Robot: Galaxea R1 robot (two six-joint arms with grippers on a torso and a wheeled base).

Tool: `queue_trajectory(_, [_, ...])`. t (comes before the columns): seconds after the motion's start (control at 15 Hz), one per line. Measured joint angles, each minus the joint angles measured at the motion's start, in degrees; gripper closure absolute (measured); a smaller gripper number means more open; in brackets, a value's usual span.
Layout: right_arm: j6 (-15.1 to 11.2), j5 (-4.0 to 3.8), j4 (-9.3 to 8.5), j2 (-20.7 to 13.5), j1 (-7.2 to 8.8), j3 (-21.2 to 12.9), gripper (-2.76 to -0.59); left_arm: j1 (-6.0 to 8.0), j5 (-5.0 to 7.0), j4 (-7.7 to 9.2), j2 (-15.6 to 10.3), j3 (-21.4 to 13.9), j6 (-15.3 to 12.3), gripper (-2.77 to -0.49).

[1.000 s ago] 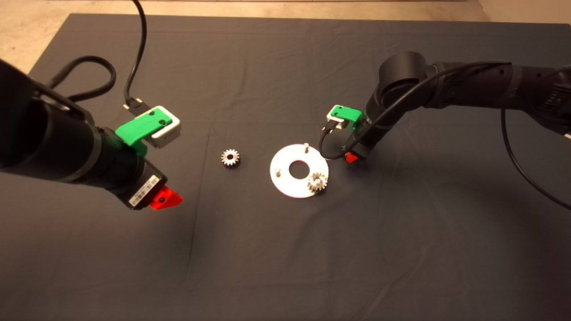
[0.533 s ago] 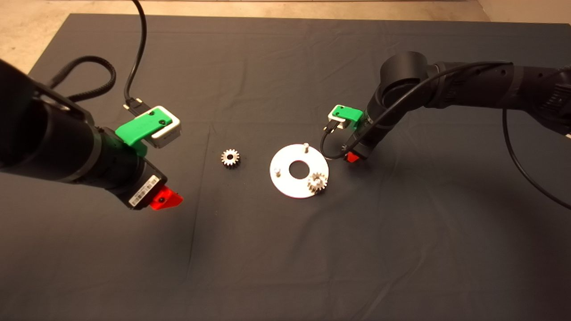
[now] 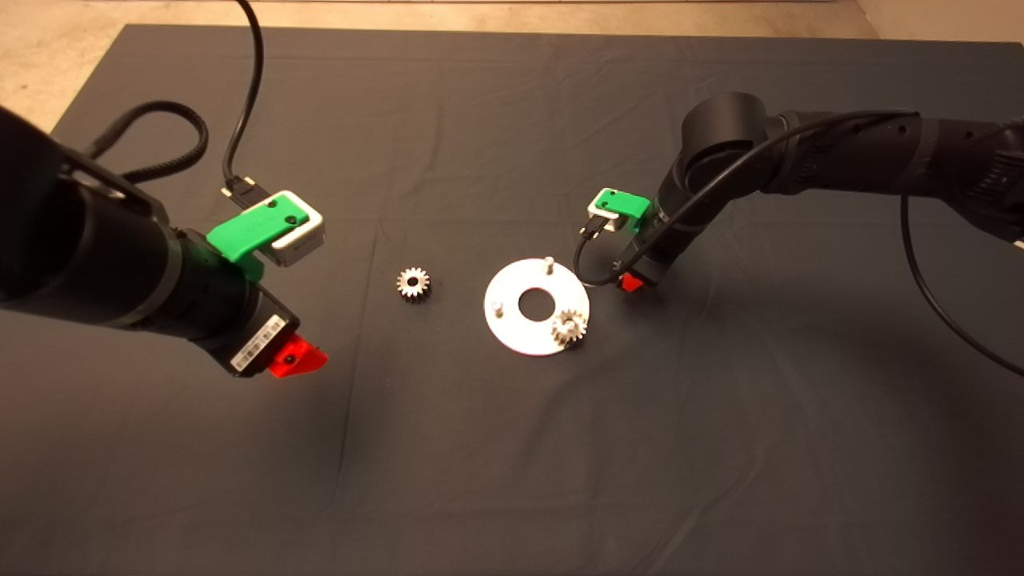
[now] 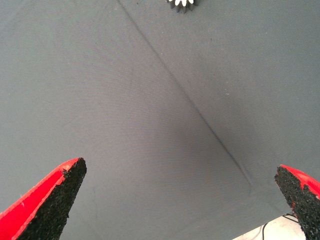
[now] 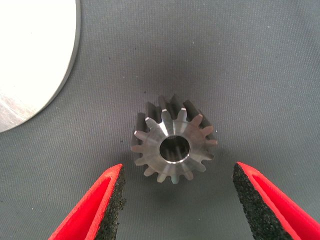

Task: Install three planetary gears onto the carrier pins

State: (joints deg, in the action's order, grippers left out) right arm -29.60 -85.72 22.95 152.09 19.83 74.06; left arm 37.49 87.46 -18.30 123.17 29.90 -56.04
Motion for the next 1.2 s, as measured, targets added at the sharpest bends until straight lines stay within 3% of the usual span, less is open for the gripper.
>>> queue_trajectory(0.73, [-0.02,0.28,-0.02,-0.02,-1.23,0.00,-1.60,0.00,0.00,0.02,0.00,0.00,0.00,-2.77])
queue_trajectory(0.93, [-0.02,1.18,-0.02,-0.02,-1.23,0.00,-1.60,0.00,0.00,0.02,0.00,0.00,0.00,-2.77])
queue_trajectory(1.13, [0.00,1.36,-0.02,-0.02,-1.23,0.00,-1.60,0.00,-0.01,0.02,-0.01,0.00,0.00,-2.77])
queue_trajectory(1.2, [0.00,1.74,-0.02,-0.02,-1.23,0.00,-1.60,0.00,0.00,0.02,-0.02,0.00,0.00,-2.77])
